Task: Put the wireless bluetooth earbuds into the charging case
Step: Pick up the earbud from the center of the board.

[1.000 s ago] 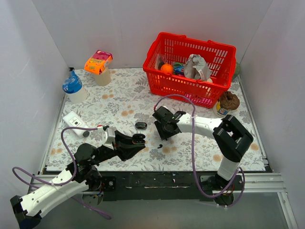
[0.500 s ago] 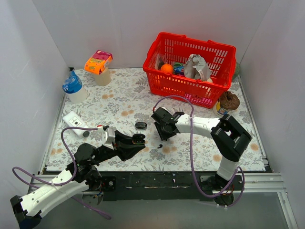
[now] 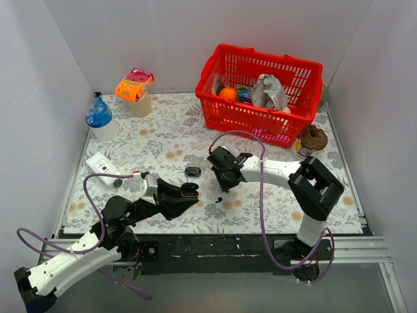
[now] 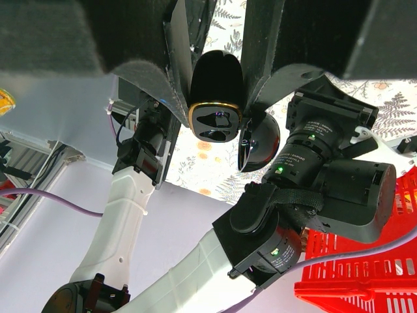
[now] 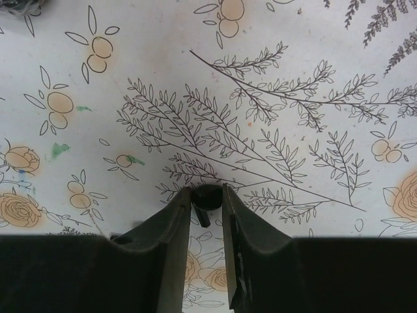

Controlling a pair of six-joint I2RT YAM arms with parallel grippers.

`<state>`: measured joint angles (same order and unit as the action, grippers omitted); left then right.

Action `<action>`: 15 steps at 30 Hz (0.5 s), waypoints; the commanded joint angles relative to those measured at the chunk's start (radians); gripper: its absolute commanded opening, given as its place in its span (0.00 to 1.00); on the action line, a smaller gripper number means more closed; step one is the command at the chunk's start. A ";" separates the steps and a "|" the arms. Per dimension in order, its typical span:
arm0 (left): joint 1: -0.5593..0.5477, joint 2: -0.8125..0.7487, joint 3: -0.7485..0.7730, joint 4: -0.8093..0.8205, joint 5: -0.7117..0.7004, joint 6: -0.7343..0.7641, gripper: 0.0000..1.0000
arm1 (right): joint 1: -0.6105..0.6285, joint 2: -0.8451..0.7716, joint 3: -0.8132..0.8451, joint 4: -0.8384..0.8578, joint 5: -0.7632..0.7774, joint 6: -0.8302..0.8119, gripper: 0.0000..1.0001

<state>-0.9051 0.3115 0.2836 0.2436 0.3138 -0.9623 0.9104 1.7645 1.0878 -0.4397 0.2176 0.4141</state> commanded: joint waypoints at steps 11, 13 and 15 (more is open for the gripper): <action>0.000 0.000 0.037 0.002 -0.007 -0.004 0.00 | 0.004 -0.016 -0.063 0.018 -0.015 0.015 0.01; 0.000 0.001 0.038 0.002 -0.007 -0.004 0.00 | 0.004 -0.033 -0.068 0.022 -0.011 0.017 0.01; 0.000 0.001 0.040 0.002 -0.009 -0.004 0.00 | 0.004 -0.046 -0.069 0.033 -0.011 0.017 0.01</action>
<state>-0.9051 0.3115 0.2836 0.2436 0.3138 -0.9657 0.9104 1.7401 1.0515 -0.4000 0.2184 0.4160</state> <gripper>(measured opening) 0.286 0.284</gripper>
